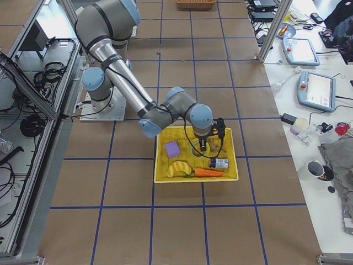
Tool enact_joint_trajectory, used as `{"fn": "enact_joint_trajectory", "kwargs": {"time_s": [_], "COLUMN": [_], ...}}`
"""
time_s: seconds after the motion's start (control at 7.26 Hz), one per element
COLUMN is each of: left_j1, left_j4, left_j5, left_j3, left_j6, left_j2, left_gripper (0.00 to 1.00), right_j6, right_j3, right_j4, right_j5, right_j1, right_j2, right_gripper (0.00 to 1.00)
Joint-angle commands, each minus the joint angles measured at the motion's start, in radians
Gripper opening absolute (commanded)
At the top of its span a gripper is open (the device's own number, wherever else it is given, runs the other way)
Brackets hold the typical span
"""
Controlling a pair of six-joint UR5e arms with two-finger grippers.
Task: Transfer tape with both arms
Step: 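Move the right gripper over the yellow basket and lower onto the tape roll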
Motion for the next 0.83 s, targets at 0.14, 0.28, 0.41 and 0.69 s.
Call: {"fn": "enact_joint_trajectory", "kwargs": {"time_s": [0.14, 0.28, 0.41, 0.69], "left_j1": [-0.031, -0.031, -0.031, -0.031], "left_j4": [0.01, 0.013, 0.013, 0.015], "left_j5": [0.009, 0.013, 0.012, 0.015], "left_j3": [0.01, 0.007, 0.004, 0.002], "left_j6": [-0.003, 0.0, 0.005, 0.003], "left_j2": [-0.048, -0.036, -0.027, -0.016], "left_gripper": [1.0, 1.0, 1.0, 1.0], "right_j6": [0.05, 0.064, 0.069, 0.09], "right_j3": [-0.001, -0.001, -0.002, -0.007], "right_j4": [-0.088, -0.086, -0.079, -0.069], "right_j5": [0.032, 0.062, 0.065, 0.065], "right_j1": [-0.008, -0.008, -0.008, 0.001], "right_j2": [0.088, 0.083, 0.083, 0.05], "right_gripper": [0.51, 0.25, 0.0, 0.0]}}
